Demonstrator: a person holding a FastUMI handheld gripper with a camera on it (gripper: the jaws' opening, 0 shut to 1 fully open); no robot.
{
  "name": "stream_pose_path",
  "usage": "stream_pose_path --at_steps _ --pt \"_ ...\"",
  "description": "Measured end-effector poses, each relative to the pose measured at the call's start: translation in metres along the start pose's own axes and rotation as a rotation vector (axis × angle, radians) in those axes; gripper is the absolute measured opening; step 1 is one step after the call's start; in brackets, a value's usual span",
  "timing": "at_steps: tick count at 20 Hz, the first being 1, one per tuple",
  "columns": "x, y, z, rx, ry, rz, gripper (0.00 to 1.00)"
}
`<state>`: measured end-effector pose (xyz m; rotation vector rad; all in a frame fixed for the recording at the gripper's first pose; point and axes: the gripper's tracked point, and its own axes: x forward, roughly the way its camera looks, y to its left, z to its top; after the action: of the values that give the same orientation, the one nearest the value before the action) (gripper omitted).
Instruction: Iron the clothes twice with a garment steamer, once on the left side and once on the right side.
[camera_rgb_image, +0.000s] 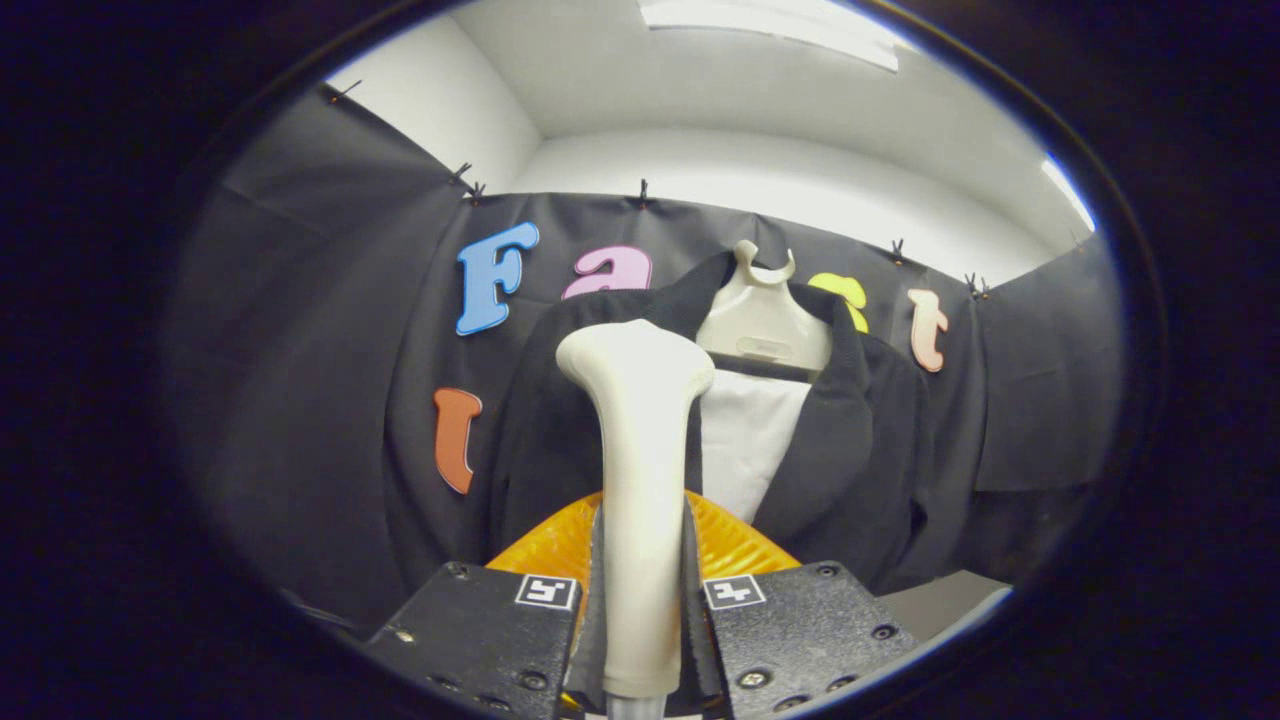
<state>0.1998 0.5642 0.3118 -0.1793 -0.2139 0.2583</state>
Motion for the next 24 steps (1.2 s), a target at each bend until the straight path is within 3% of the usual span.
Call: stream_pose_path --at_steps 18,24 --pt "-0.076 0.012 -0.162 0.004 0.245 0.058 0.33" --pt "-0.113 0.015 -0.243 0.048 0.395 0.069 0.33"
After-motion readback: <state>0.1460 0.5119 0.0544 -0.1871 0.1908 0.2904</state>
